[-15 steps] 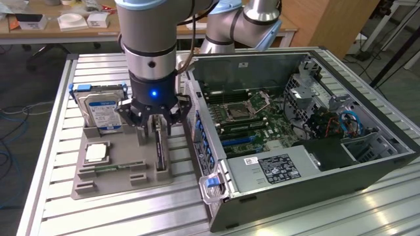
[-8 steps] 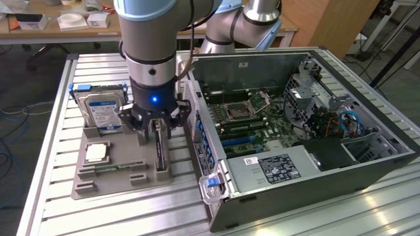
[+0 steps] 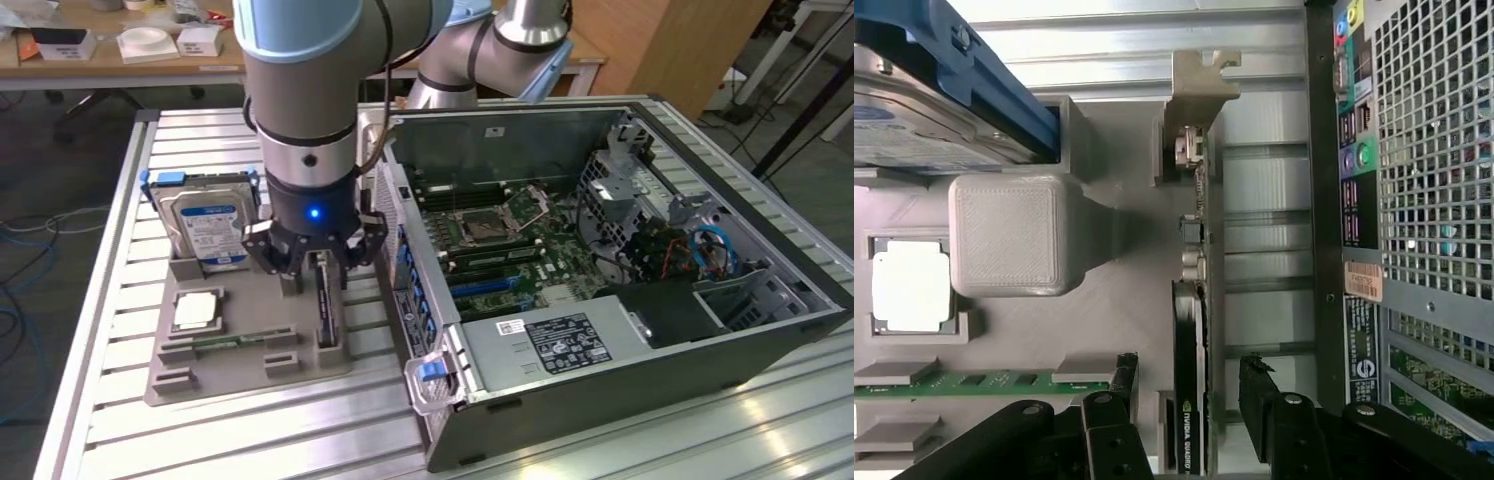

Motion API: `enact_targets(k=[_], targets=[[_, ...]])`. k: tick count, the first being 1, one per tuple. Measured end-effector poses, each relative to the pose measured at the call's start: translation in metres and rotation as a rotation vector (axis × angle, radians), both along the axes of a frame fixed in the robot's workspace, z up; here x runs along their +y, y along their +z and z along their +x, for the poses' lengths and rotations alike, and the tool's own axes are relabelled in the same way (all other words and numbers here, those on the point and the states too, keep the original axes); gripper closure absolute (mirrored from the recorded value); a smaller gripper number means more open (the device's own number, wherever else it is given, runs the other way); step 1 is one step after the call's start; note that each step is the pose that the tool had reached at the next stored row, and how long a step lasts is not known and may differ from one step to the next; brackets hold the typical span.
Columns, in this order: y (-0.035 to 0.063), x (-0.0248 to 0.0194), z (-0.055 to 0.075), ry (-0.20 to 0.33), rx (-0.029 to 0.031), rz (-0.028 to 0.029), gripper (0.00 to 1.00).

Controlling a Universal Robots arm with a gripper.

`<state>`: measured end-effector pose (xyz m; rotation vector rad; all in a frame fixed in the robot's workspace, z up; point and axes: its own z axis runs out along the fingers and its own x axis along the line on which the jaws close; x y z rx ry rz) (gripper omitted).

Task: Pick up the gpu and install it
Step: 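Pick up the gpu and move the gpu toward the slot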

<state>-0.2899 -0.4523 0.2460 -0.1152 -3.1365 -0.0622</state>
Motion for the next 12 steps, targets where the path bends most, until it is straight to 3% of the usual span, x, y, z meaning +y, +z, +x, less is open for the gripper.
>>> enact_targets(k=[12], targets=[[-0.0085,-0.0001,-0.0005,0.000,0.0001,-0.0008,0.47]])
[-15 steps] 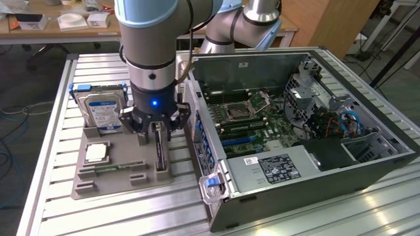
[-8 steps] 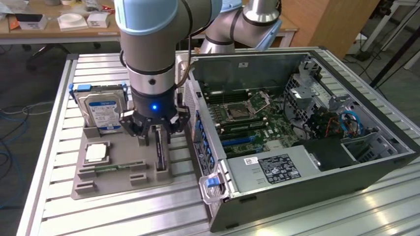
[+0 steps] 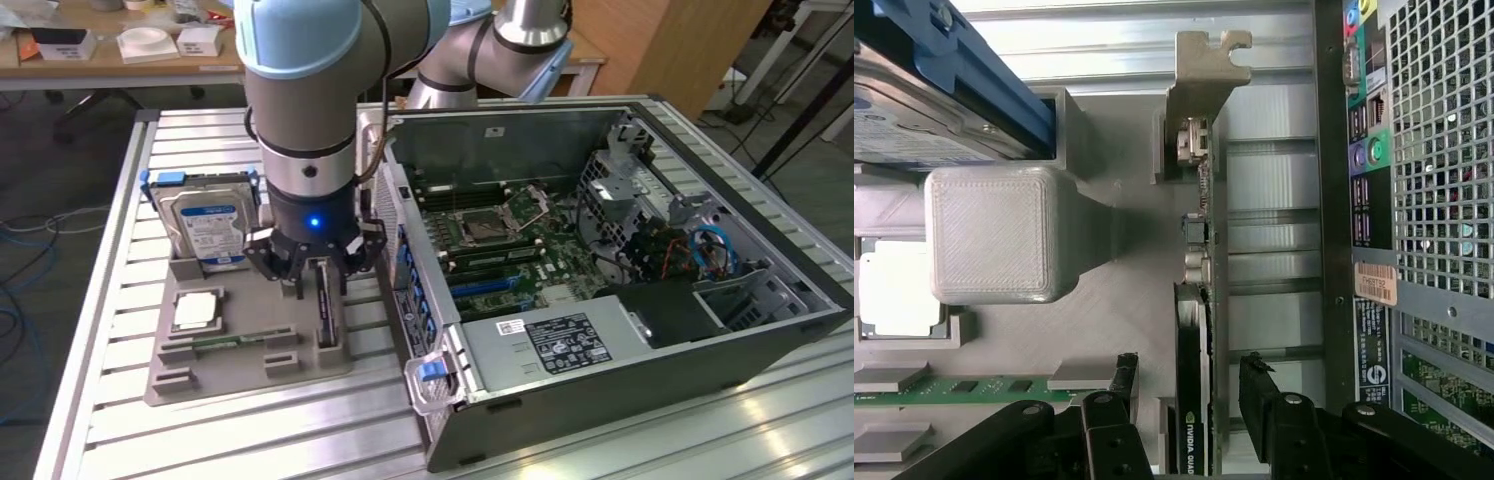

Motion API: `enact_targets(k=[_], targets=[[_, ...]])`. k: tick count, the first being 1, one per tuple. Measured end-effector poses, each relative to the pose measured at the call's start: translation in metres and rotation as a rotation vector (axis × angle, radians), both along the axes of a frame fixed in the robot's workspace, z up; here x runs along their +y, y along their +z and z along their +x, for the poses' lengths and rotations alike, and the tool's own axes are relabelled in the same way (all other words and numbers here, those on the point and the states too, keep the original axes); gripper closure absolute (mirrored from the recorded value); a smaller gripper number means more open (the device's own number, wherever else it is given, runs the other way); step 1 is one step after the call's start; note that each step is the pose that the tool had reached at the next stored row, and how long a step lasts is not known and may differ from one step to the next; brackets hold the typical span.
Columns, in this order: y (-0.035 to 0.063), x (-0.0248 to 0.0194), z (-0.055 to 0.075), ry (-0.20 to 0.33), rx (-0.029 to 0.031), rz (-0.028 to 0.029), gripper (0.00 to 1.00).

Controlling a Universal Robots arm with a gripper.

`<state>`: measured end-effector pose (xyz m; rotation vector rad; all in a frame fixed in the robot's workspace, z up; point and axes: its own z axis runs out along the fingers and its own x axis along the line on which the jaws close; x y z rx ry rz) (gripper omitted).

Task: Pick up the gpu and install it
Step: 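Pick up the gpu and move the gpu toward the slot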

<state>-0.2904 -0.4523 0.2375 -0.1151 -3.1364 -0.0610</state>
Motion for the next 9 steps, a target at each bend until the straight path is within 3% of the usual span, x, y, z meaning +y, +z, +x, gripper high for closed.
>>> enact_targets(k=[9], targets=[[-0.0019,0.0005,0.0007,0.000,-0.0002,0.0002,0.47]])
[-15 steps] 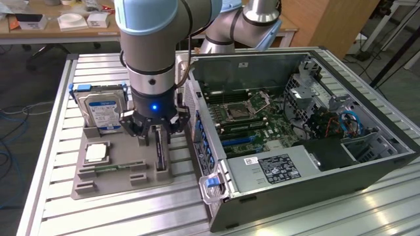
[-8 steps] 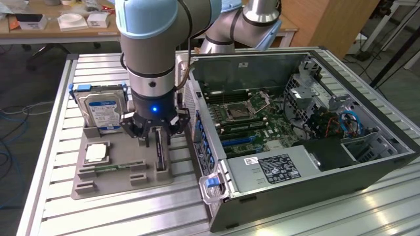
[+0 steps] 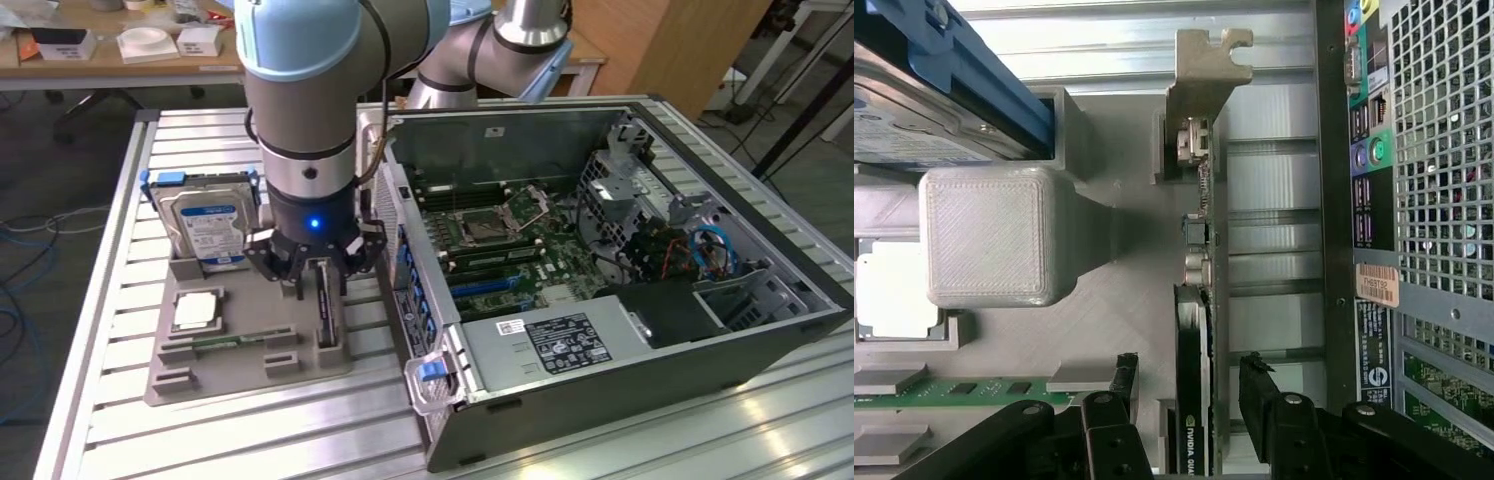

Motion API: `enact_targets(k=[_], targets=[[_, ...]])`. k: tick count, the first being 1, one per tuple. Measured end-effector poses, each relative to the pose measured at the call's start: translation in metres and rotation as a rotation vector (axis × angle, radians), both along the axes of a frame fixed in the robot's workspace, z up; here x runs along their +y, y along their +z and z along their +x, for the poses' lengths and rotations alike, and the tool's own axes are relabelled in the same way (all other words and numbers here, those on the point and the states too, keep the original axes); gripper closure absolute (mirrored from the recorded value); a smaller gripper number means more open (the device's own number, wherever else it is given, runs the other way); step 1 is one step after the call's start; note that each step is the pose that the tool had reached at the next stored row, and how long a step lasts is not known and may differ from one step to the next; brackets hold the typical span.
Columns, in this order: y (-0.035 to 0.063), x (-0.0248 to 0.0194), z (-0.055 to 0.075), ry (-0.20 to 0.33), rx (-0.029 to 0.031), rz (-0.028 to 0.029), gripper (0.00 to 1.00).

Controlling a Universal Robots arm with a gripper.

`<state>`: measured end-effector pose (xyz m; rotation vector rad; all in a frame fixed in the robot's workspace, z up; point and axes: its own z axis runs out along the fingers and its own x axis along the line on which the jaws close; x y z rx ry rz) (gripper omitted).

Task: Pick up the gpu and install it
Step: 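Pick up the gpu and move the gpu toward the slot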

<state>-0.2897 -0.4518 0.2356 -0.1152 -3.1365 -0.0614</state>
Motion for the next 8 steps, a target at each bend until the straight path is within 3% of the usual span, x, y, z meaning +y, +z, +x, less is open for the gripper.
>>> enact_targets(k=[8], targets=[[-0.0003,-0.0001,0.0007,0.000,0.0000,-0.0001,0.49]])
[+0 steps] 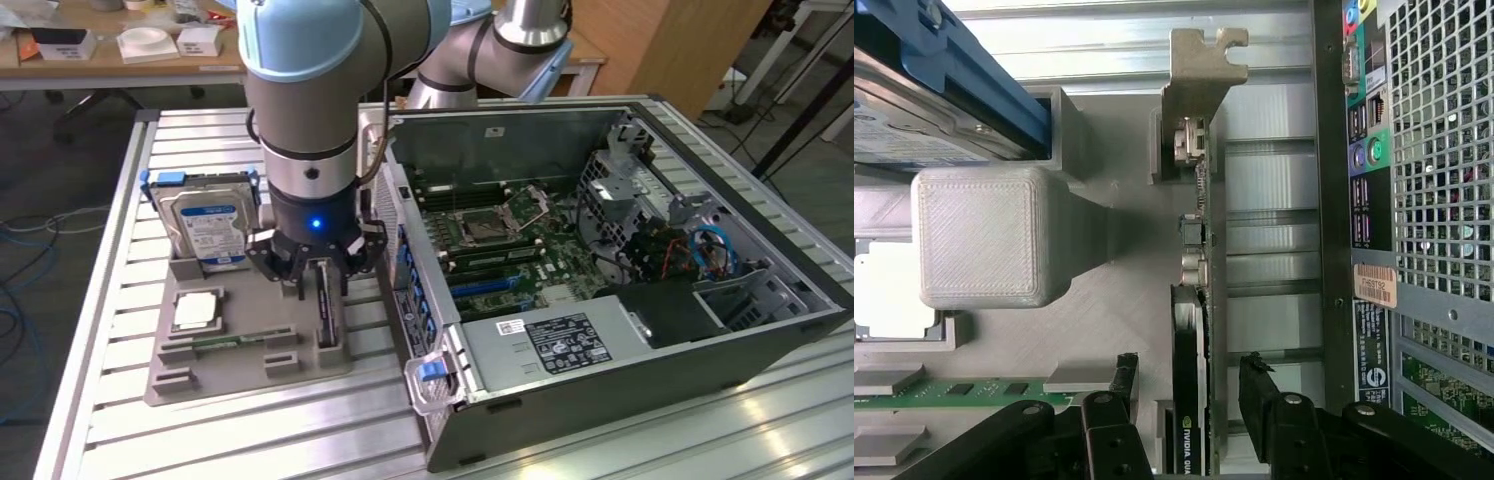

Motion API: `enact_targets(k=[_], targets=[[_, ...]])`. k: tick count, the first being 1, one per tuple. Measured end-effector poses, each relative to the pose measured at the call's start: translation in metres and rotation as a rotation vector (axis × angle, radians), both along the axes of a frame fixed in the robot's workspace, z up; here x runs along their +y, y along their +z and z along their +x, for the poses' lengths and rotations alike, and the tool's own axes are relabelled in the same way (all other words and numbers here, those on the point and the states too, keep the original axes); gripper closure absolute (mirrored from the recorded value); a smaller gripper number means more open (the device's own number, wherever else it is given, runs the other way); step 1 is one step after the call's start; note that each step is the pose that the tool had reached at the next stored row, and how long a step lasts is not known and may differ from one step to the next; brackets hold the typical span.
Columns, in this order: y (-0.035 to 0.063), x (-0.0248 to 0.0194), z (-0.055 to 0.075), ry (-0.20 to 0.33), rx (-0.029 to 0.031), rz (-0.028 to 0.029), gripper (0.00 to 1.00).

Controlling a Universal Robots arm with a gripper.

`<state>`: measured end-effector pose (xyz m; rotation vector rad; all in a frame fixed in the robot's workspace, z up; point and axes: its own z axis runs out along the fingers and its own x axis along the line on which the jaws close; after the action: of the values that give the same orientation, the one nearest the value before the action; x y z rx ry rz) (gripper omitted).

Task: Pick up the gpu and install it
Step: 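Pick up the gpu and move the gpu toward the slot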

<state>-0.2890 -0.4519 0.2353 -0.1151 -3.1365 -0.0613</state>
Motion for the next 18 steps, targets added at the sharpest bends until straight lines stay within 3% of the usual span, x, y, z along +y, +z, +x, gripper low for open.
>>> enact_targets(k=[2,5,15,17,18], targets=[[-0.0001,0.0000,0.0001,0.000,0.0000,0.0000,0.49],[-0.0003,0.0000,0.0005,0.000,-0.0001,0.0001,0.62],[-0.0003,0.0000,0.0006,0.000,0.0000,0.0000,0.62],[-0.0003,0.0000,0.0006,0.000,0.0000,0.0000,0.63],[-0.0003,0.0000,0.0006,0.000,0.0000,0.0000,0.70]])
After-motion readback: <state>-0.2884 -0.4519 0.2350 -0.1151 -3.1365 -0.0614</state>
